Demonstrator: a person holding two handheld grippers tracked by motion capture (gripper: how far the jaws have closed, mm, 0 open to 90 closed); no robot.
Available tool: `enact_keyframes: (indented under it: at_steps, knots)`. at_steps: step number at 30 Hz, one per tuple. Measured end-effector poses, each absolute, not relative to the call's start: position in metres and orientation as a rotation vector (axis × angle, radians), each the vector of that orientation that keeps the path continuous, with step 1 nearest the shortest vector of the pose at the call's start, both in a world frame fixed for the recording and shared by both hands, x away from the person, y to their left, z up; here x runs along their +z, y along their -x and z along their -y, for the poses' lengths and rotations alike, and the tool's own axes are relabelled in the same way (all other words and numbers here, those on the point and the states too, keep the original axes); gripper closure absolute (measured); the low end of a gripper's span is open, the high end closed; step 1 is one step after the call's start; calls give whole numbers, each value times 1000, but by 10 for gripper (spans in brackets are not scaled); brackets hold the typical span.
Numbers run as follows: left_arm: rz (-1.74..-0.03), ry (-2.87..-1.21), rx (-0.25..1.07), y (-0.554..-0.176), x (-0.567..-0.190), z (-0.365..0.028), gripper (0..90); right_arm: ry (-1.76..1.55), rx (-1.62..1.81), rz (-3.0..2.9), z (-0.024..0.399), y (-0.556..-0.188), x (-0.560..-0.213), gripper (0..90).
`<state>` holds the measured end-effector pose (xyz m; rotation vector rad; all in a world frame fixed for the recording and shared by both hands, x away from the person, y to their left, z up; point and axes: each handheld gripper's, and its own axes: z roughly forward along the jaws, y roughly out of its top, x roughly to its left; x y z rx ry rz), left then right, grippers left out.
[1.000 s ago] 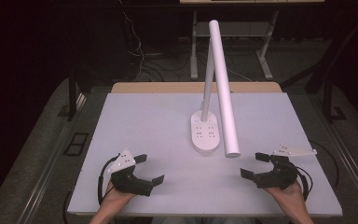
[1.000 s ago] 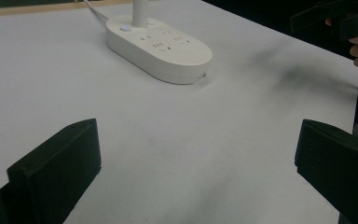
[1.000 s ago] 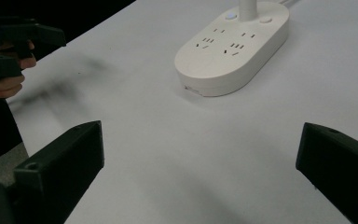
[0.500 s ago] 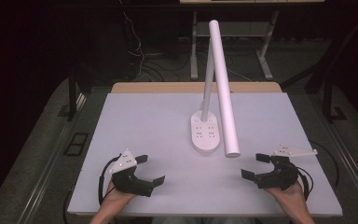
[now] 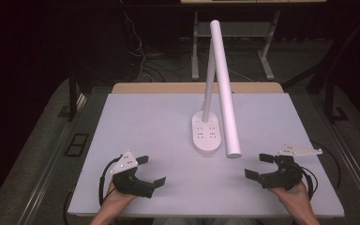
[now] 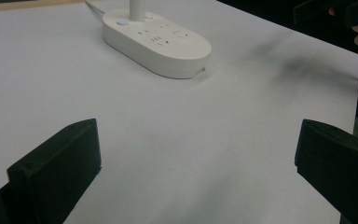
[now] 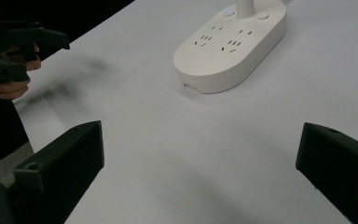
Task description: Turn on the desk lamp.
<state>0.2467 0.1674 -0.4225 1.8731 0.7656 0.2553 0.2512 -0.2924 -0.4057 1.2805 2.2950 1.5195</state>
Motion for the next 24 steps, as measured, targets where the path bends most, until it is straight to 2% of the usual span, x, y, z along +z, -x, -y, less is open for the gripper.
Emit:
enact_keyframes:
  at_steps: [24]
  knots:
    - [-775,-1873,263,-246,-423,-168,0,-1241,1481,-2390,283,-272,-389,3]
